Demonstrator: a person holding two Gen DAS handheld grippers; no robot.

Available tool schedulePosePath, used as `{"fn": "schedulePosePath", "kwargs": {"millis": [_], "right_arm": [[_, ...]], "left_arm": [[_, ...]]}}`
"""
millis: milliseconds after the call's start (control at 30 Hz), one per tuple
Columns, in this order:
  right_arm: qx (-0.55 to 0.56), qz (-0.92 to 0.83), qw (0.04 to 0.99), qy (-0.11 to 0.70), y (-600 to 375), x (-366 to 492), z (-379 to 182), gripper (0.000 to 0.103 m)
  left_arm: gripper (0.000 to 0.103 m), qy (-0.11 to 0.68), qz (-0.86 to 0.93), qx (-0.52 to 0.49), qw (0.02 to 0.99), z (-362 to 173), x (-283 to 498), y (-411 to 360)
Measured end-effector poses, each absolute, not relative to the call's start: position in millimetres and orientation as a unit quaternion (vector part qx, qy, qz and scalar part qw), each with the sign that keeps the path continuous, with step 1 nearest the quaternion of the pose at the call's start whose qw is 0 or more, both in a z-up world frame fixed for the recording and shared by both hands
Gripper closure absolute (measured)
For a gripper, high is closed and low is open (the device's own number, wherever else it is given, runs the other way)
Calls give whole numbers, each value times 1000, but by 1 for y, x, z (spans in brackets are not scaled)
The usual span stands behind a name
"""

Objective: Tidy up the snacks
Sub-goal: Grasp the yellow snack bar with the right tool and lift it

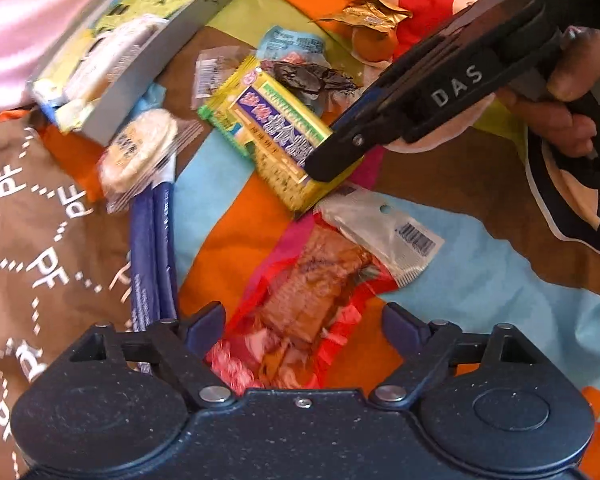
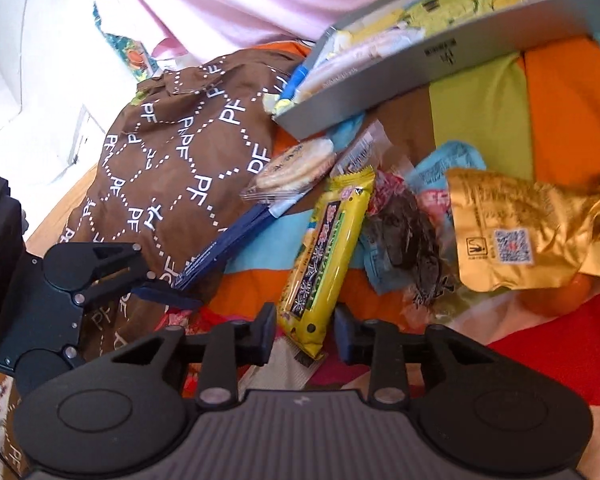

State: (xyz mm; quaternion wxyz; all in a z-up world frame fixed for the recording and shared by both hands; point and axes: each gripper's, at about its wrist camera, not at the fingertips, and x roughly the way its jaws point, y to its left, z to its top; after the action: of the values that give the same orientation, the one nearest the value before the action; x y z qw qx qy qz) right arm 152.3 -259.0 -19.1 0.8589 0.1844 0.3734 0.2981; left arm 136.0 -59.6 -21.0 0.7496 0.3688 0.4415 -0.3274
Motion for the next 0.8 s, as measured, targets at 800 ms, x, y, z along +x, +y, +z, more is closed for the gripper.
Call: {"fn": "schedulePosePath", "kwargs": {"millis": [800], "right_arm": [[115,246,894,356,-269,138,30,92]], "left_arm": [[27,531,-301,274,743,-15,151,-67]]}}
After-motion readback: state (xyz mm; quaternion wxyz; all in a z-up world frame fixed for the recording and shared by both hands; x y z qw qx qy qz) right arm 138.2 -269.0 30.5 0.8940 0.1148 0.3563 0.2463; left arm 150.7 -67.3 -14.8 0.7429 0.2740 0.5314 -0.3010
